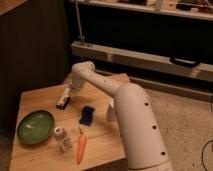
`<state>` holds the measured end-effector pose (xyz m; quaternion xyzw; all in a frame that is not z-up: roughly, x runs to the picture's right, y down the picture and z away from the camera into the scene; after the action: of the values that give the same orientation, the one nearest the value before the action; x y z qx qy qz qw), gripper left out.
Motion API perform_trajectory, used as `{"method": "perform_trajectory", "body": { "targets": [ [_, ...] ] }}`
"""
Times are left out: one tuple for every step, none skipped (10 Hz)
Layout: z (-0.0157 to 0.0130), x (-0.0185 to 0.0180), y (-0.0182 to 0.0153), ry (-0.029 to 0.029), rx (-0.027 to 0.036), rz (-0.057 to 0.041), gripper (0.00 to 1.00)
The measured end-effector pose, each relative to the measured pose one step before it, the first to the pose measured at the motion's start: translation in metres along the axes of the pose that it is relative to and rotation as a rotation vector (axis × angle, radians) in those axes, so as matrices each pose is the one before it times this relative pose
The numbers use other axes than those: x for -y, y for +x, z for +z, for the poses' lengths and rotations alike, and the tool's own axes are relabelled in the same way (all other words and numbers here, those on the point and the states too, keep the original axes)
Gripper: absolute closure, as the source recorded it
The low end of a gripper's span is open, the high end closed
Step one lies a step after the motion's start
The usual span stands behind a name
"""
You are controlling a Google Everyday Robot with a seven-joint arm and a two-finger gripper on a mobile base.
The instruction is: Push the eraser across the table
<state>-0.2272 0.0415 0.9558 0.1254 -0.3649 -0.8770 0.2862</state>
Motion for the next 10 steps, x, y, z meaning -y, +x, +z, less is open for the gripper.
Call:
{"method": "perform_trajectory", "body": {
  "targets": [
    [0.00224,0.00127,-0.00011,0.00347,0.00283,-0.00175,0.98],
    [0.00072,0.00032,0.00015,0.00104,0.00021,-0.00318,0.98],
    [0.00042,0.00139,0.00331,0.00150,-0.00120,-0.00818,0.98],
    [0.00117,0.00190,0.00401,0.00225,-0.00061,-0.00789,0.98],
    [0.00083,0.00153,0.00467,0.00142,0.00011,-0.00977,0.98],
    [0.00132,0.00027,0.00563,0.00144,-0.00002,-0.00928,0.98],
    [0.00370,0.00193,0.00872,0.00524,0.00566,-0.01473,0.98],
    [0.00497,0.00322,0.00809,0.00739,0.00729,-0.01313,0.98],
    [0.00475,0.00180,0.00357,0.00823,0.01084,-0.00706,0.98],
    [0.00616,-0.00013,0.00209,0.00739,0.00963,-0.00573,0.98]
  ]
}}
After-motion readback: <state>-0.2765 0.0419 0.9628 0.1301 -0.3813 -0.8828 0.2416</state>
